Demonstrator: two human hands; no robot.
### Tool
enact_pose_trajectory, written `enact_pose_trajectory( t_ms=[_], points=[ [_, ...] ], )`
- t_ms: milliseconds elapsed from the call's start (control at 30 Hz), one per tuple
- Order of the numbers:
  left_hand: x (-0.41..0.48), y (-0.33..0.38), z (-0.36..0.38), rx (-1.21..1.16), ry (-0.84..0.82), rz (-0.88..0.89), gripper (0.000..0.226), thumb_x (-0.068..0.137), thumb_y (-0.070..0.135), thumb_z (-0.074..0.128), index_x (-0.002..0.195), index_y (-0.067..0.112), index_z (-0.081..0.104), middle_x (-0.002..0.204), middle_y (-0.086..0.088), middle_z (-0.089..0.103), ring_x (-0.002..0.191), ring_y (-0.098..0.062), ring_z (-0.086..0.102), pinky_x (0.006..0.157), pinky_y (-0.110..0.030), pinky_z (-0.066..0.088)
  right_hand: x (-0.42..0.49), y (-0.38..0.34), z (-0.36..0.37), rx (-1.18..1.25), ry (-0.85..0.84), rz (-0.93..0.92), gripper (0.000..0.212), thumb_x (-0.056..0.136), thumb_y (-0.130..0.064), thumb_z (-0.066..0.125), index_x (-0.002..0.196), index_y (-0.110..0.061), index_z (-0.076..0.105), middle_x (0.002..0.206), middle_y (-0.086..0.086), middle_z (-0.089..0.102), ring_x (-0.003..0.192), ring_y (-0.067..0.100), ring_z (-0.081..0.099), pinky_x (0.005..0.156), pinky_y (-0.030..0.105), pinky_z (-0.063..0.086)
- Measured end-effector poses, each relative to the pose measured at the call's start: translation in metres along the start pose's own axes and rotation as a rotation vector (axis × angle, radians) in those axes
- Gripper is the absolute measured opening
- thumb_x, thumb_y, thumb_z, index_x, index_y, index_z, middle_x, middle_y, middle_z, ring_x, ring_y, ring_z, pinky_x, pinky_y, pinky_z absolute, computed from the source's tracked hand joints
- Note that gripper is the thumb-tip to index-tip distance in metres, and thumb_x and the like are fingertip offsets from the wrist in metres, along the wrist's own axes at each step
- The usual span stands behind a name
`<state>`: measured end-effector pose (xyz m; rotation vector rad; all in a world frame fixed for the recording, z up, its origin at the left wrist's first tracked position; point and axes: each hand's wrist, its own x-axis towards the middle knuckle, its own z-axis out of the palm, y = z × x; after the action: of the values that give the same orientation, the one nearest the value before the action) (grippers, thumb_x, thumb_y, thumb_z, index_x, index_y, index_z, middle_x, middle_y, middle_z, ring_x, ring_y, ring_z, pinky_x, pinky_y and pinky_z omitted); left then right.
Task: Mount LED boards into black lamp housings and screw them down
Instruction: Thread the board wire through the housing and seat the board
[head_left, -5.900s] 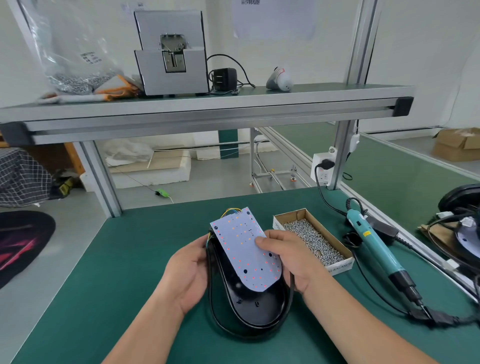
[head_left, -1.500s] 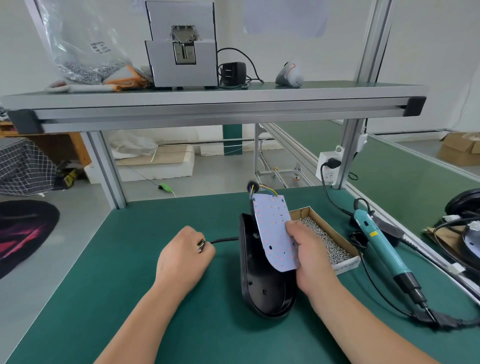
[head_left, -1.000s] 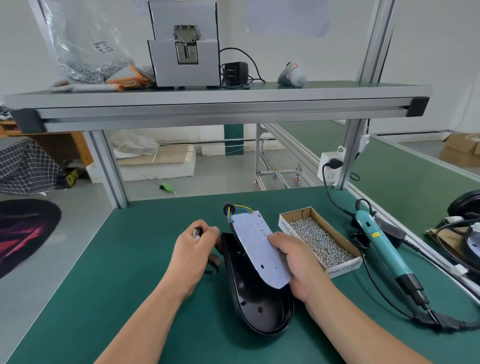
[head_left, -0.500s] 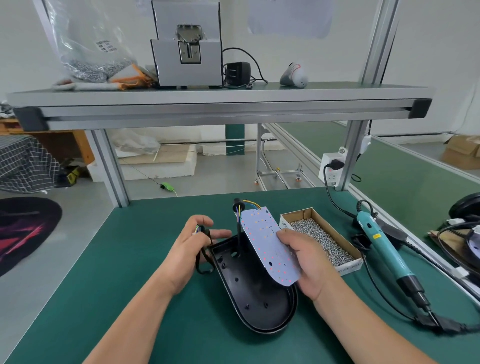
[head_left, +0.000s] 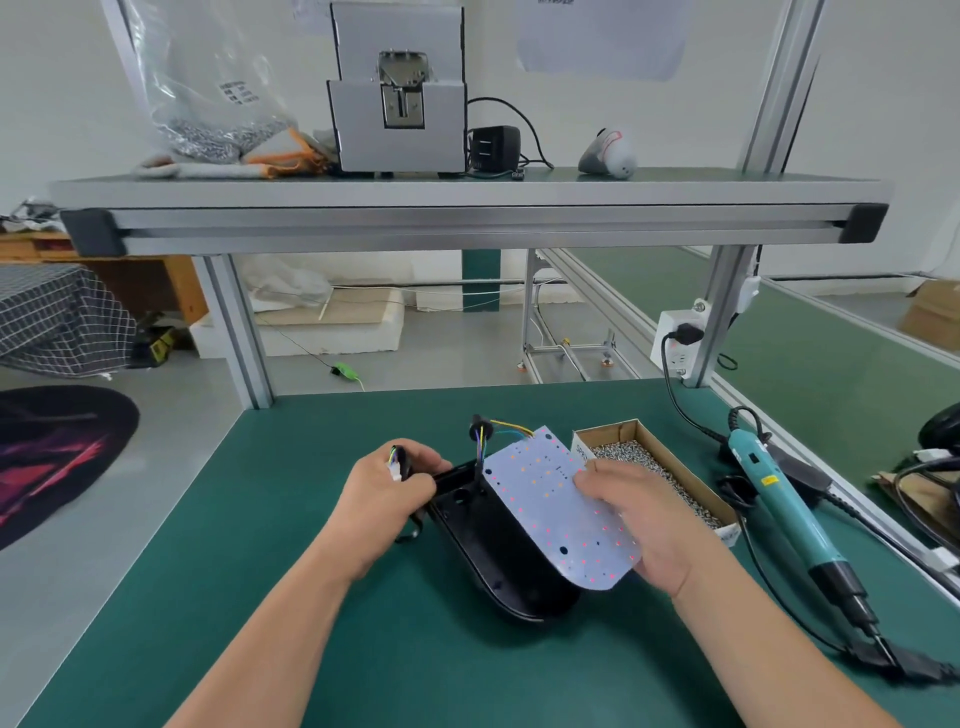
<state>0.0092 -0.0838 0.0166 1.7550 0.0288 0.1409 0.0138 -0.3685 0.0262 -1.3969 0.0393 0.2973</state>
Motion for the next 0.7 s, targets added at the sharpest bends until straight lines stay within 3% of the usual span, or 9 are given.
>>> enact_pose_trajectory(
  t_ms=[100, 200, 267, 333, 500, 600, 700],
  points=[
    [0.000, 0.000, -0.011, 0.001, 0.053, -0.020, 0.029, 0.067, 0.018, 0.058, 0.086, 0.029, 0.078, 0.096, -0.004, 0.081, 0.066, -0.017, 0.061, 0.057, -0.032, 0.053, -0.002, 0.001, 0.002, -0.305, 0.028, -0.033, 0.027, 0.077, -0.021, 0.061, 0.093, 0.000, 0.055, 0.088, 0.013, 0.058, 0.078, 0.024, 0.051, 0.069, 0.036, 0.038],
    [0.001, -0.002, -0.019, 0.003, 0.069, -0.035, 0.030, 0.067, 0.018, 0.058, 0.088, 0.028, 0.078, 0.098, -0.003, 0.081, 0.069, -0.018, 0.062, 0.060, -0.036, 0.054, -0.001, 0.003, 0.003, -0.495, -0.029, -0.084, 0.037, 0.087, -0.007, 0.052, 0.120, -0.021, 0.063, 0.106, 0.002, 0.072, 0.087, 0.015, 0.060, 0.076, 0.032, 0.042],
    [0.002, -0.003, -0.020, 0.016, 0.064, -0.038, 0.030, 0.068, 0.018, 0.058, 0.088, 0.028, 0.078, 0.098, -0.003, 0.081, 0.070, -0.017, 0.063, 0.060, -0.036, 0.054, -0.001, 0.004, 0.003, -0.564, -0.028, -0.117, 0.051, 0.091, 0.002, 0.047, 0.130, -0.030, 0.054, 0.119, -0.003, 0.068, 0.093, 0.013, 0.060, 0.075, 0.030, 0.043],
    [0.002, -0.004, -0.020, 0.031, 0.056, -0.038, 0.030, 0.067, 0.019, 0.058, 0.088, 0.029, 0.078, 0.098, -0.002, 0.081, 0.070, -0.016, 0.064, 0.059, -0.034, 0.055, 0.003, 0.005, 0.002, -0.726, 0.029, -0.196, 0.047, 0.090, 0.001, 0.046, 0.122, -0.033, 0.050, 0.121, -0.006, 0.056, 0.103, 0.019, 0.051, 0.079, 0.031, 0.038],
    [0.004, -0.006, -0.026, 0.054, 0.037, -0.044, 0.028, 0.065, 0.021, 0.058, 0.085, 0.028, 0.077, 0.094, 0.003, 0.080, 0.061, -0.014, 0.060, 0.054, -0.034, 0.056, 0.011, 0.010, 0.006, -0.955, 0.054, -0.227, 0.062, 0.094, -0.002, 0.046, 0.151, -0.025, 0.043, 0.142, -0.001, 0.038, 0.131, 0.015, 0.038, 0.097, 0.024, 0.026],
    [0.004, -0.008, -0.027, 0.053, 0.041, -0.046, 0.027, 0.066, 0.020, 0.058, 0.085, 0.026, 0.077, 0.091, 0.003, 0.080, 0.060, -0.014, 0.060, 0.054, -0.036, 0.055, 0.013, 0.014, 0.011, -1.022, 0.035, -0.255, 0.056, 0.093, -0.002, 0.048, 0.146, -0.020, 0.047, 0.137, -0.001, 0.043, 0.133, 0.017, 0.039, 0.096, 0.027, 0.029],
    [0.005, -0.009, -0.026, 0.056, 0.032, -0.045, 0.026, 0.066, 0.020, 0.058, 0.084, 0.024, 0.077, 0.085, 0.001, 0.077, 0.059, -0.015, 0.058, 0.056, -0.038, 0.054, 0.016, 0.018, 0.013, -0.993, 0.072, -0.339, 0.051, 0.098, -0.009, 0.051, 0.147, -0.020, 0.046, 0.139, -0.009, 0.045, 0.127, 0.006, 0.040, 0.106, 0.028, 0.033]
  ],
)
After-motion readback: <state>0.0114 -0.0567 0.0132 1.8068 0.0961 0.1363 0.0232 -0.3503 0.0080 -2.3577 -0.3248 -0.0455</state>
